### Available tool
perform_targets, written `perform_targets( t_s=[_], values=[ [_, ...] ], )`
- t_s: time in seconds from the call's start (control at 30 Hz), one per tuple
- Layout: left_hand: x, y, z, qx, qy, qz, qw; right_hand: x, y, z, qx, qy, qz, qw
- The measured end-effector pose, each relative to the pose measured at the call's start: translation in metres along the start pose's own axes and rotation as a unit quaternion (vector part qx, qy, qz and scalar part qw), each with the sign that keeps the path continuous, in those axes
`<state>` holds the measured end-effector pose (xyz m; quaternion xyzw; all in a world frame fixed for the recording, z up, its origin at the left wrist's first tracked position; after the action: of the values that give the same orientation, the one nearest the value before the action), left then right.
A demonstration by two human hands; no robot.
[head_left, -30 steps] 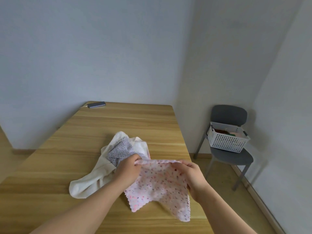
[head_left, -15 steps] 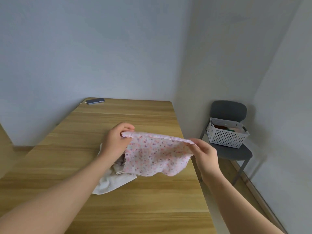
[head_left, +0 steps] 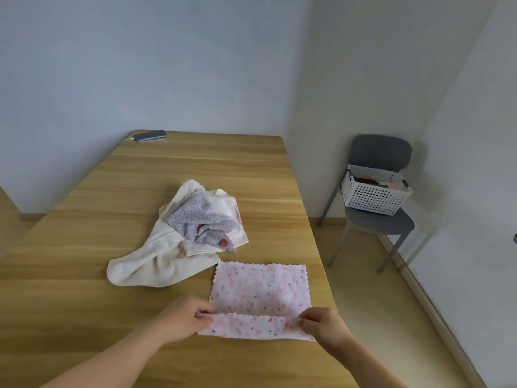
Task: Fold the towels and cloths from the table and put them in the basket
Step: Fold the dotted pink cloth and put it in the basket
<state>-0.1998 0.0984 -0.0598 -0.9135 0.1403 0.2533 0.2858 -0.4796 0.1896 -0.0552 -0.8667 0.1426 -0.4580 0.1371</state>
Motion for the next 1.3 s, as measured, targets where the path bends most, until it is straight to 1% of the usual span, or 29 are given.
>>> perform_targets(
  t_s=[0.1,0.23,0.3,0.37,0.43,0.53,0.63,0.7,0.8,0.9,1.0,1.07,1.17,1.3],
  values=[
    [0.006,0.001,0.009,0.024,0.011,-0.027,0.999,-0.008,-0.002,0.004,0.032,-0.013,0.027,0.999],
    [0.007,0.004,0.008,0.023,-0.036,-0.045,0.998,-0.011,-0.004,0.003,0.035,0.006,0.043,0.998],
    [0.004,0.006,0.006,0.001,-0.078,-0.053,0.996,-0.009,-0.005,0.002,0.014,0.035,0.045,0.998],
    [-0.003,0.007,0.002,-0.034,-0.142,-0.068,0.987,-0.008,-0.002,-0.001,-0.043,0.081,0.043,0.995],
    [-0.010,0.010,-0.002,-0.065,-0.223,-0.078,0.970,-0.008,0.002,-0.004,-0.091,0.128,0.050,0.986],
    [-0.019,0.017,-0.008,-0.084,-0.297,-0.097,0.946,-0.010,0.010,-0.007,-0.088,0.184,0.081,0.976],
    [-0.022,0.029,-0.012,-0.098,-0.291,-0.120,0.944,-0.015,0.026,-0.006,-0.057,0.126,0.136,0.981],
    [-0.023,0.036,-0.012,-0.098,-0.287,-0.138,0.943,-0.016,0.032,-0.008,-0.074,0.115,0.154,0.979],
    [-0.021,0.048,-0.014,-0.084,-0.302,-0.160,0.936,-0.009,0.045,-0.011,-0.097,0.179,0.135,0.970],
    [-0.020,0.061,-0.017,-0.069,-0.346,-0.179,0.918,-0.005,0.054,-0.015,-0.111,0.245,0.119,0.956],
    [-0.020,0.073,-0.014,-0.062,-0.330,-0.189,0.923,-0.006,0.062,-0.013,-0.098,0.277,0.130,0.947],
    [-0.022,0.078,-0.008,-0.055,-0.297,-0.201,0.932,-0.009,0.067,-0.008,-0.087,0.244,0.158,0.953],
    [-0.021,0.081,-0.001,-0.066,-0.280,-0.203,0.936,-0.019,0.075,0.000,-0.095,0.166,0.188,0.963],
    [-0.016,0.084,0.000,-0.089,-0.279,-0.177,0.940,-0.021,0.080,0.001,-0.114,0.142,0.199,0.963]
  ],
)
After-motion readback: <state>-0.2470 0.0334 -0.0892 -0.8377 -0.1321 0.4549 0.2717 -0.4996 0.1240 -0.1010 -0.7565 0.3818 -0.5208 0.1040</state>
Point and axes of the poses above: each hand's wrist, its own y-axis towards the middle knuckle, its own z-axis out of the palm, x = y × z, the point moved 1 cm from there along y, towards the middle knuckle, and after that the axes turned 4 degrees about -z, right-handed, at the moved point
